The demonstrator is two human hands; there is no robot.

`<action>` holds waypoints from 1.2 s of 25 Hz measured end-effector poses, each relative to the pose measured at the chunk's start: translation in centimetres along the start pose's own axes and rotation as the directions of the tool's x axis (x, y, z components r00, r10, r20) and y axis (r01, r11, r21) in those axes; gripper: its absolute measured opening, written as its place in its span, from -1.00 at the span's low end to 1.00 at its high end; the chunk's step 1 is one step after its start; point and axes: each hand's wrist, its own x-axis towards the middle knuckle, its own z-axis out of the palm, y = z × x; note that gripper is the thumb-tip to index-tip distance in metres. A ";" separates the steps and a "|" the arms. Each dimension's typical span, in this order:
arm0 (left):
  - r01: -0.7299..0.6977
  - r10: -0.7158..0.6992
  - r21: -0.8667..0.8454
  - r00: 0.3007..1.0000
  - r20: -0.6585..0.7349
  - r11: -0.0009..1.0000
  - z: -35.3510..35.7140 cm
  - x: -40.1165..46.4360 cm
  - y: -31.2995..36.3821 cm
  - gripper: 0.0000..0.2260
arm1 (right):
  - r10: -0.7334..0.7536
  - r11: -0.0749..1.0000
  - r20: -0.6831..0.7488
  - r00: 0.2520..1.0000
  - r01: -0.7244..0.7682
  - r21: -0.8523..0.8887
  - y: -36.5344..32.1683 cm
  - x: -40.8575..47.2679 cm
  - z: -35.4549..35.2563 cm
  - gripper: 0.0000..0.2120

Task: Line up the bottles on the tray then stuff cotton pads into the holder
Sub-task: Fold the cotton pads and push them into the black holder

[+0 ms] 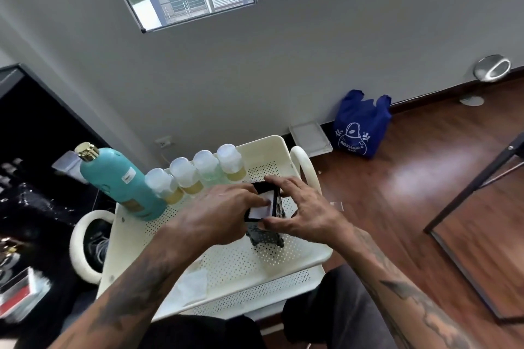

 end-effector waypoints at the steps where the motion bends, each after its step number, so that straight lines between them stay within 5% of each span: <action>1: -0.001 -0.018 0.099 0.982 0.187 0.995 0.0 0.7 0.3 -0.54 | 0.000 1.000 0.003 1.000 0.000 -0.010 -0.1 0.0 0.0 -0.20; 4: -0.059 -0.091 0.302 0.885 0.458 0.951 -0.1 3.0 1.1 -0.63 | 0.009 0.999 0.014 1.000 -0.009 -0.035 -0.2 0.1 -0.1 -0.20; 8: -0.082 -0.068 0.303 0.888 0.455 0.949 -0.2 3.3 0.8 -0.65 | 0.026 0.999 0.017 1.000 -0.025 -0.028 -0.3 0.0 0.0 -0.20; 11: -0.058 0.070 -0.124 0.993 0.100 0.991 0.2 -0.8 -1.9 -0.48 | 0.043 0.999 0.025 0.999 -0.042 -0.030 -0.2 -0.1 -0.3 -0.19; 13: -0.030 -0.098 -0.465 0.964 -0.249 0.885 2.1 -5.5 -4.7 -0.54 | 0.048 0.998 0.038 0.998 -0.047 -0.044 -0.5 -0.1 -0.2 -0.19; 14: 0.032 -0.231 -0.547 0.926 -0.298 0.836 3.7 -7.8 -6.1 -0.60 | 0.053 0.998 0.038 0.998 -0.051 -0.039 -0.8 -0.1 -0.2 -0.18; 16: 0.279 -0.440 -0.626 0.890 -0.116 0.728 7.4 -11.5 -7.9 -0.74 | 0.069 0.997 0.047 0.997 -0.067 -0.035 -1.5 0.0 -0.1 -0.17; 18: 0.467 -0.468 -0.613 0.867 0.173 0.638 10.7 -12.6 -8.6 -0.93 | 0.126 0.990 0.070 0.990 -0.120 -0.078 -2.6 -0.3 -0.4 -0.15; 20: 0.541 -0.483 -0.634 0.828 0.285 0.553 13.0 -12.4 -8.9 -0.76 | 0.120 0.948 -0.022 0.993 -0.121 -0.293 -4.0 -0.8 -0.2 -0.17; 22: 0.561 -0.515 -0.663 0.805 0.295 0.496 14.7 -11.6 -9.1 -0.67 | -0.156 0.898 -0.253 0.955 0.031 -0.439 -6.1 -1.7 1.1 -0.36; 24: 0.568 -0.526 -0.668 0.796 0.298 0.480 15.7 -11.0 -9.2 -0.68 | -0.407 0.874 -0.323 0.855 0.260 -0.411 -8.9 -1.6 3.8 -0.64; 26: 0.564 -0.534 -0.680 0.794 0.290 0.469 16.3 -10.7 -9.1 -0.67 | -0.451 0.839 -0.085 0.888 0.390 -0.379 -10.6 -0.3 7.7 -0.81; 28: 0.568 -0.553 -0.681 0.785 0.279 0.462 16.7 -10.6 -9.2 -0.65 | -0.277 0.833 0.218 0.936 0.347 -0.430 -10.7 2.2 12.1 -0.81; 30: 0.558 -0.553 -0.695 0.788 0.272 0.454 16.8 -10.7 -9.3 -0.63 | -0.057 0.786 0.349 0.935 0.258 -0.562 -9.1 4.4 15.5 -0.73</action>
